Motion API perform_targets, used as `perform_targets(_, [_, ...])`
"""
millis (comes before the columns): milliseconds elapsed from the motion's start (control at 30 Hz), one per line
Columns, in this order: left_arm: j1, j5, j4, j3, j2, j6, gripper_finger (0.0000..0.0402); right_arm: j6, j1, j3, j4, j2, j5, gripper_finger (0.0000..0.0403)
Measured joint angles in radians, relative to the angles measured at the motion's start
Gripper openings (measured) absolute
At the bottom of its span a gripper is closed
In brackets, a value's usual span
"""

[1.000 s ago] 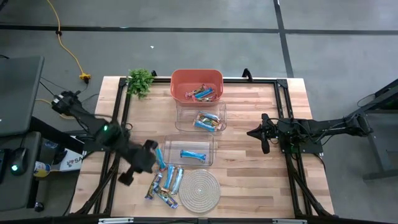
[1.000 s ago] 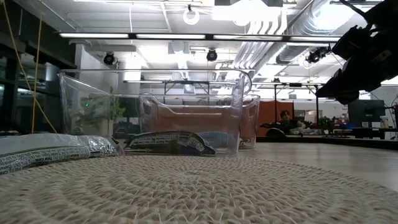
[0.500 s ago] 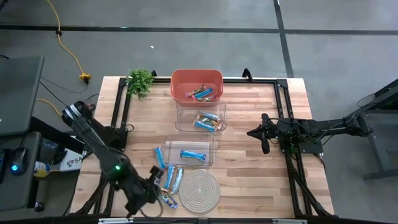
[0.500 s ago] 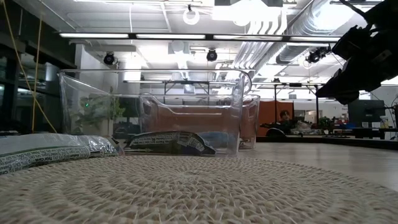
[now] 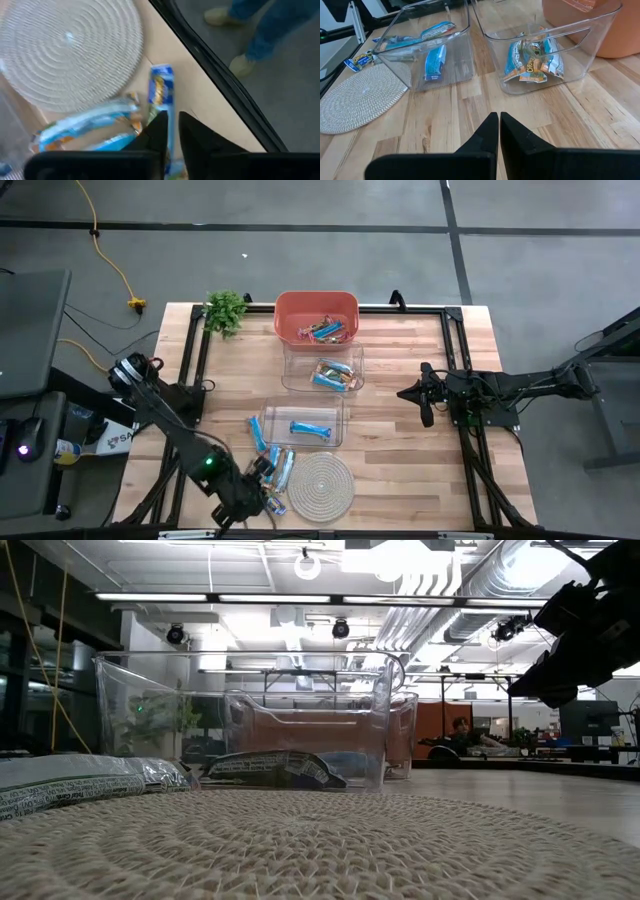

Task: Pick and place Granola Bars by type
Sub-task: Put the blue granola bar into the bottom transparent bin

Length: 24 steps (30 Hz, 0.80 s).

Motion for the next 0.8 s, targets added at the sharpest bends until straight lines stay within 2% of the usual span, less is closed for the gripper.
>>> perform_targets(233, [0.066,0.033,0.040,0.000,0.004,0.034,0.0132,0.000,0.000,0.000,0.000,0.000,0.000,0.0000])
perform_targets(367, [0.069,0.076,0.038,0.000,0.050,0.074,0.0166,0.000,0.000,0.000,0.000,0.000,0.000,0.0000])
perform_targets(533, [0.068,0.088,0.057,-0.001,0.112,0.113,0.0184,0.000,0.000,0.000,0.001,0.001,0.000,0.0000])
perform_targets(800, [0.069,0.118,0.126,-0.001,0.187,0.159,0.0186,0.000,0.000,0.000,0.000,0.001,0.000,0.0000])
